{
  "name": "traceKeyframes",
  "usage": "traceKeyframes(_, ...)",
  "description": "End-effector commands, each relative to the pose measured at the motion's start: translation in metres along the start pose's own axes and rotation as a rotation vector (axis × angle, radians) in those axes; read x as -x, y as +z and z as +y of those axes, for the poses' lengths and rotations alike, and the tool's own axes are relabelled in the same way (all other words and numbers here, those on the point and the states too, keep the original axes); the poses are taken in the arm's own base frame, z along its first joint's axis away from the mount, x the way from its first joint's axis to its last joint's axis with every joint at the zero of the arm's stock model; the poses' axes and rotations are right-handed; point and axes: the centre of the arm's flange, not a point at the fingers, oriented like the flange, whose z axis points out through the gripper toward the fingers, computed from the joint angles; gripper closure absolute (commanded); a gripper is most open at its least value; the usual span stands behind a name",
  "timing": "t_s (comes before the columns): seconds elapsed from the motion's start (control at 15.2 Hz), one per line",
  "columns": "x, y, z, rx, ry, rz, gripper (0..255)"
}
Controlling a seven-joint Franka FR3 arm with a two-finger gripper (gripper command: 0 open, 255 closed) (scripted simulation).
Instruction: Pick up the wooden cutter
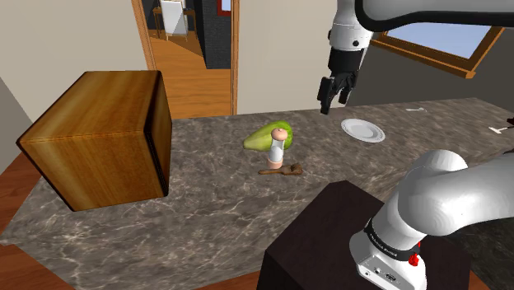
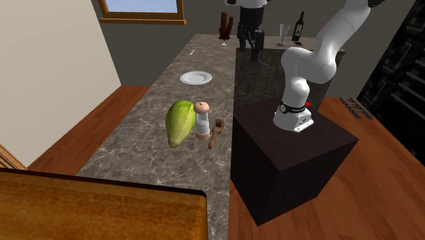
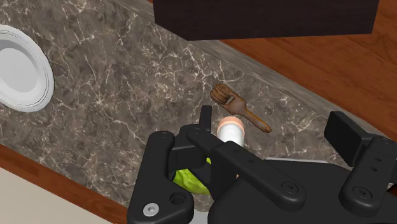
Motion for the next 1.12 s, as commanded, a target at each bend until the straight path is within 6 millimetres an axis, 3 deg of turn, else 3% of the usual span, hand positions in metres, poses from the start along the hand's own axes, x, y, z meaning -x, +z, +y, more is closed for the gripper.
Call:
traceKeyframes(0.0, 0.0, 0.0, 0.0, 0.0, 0.0, 0.0, 0)
traceKeyframes(1.06, -0.096, 0.19, 0.002, -0.015, -0.258, -0.018, 0)
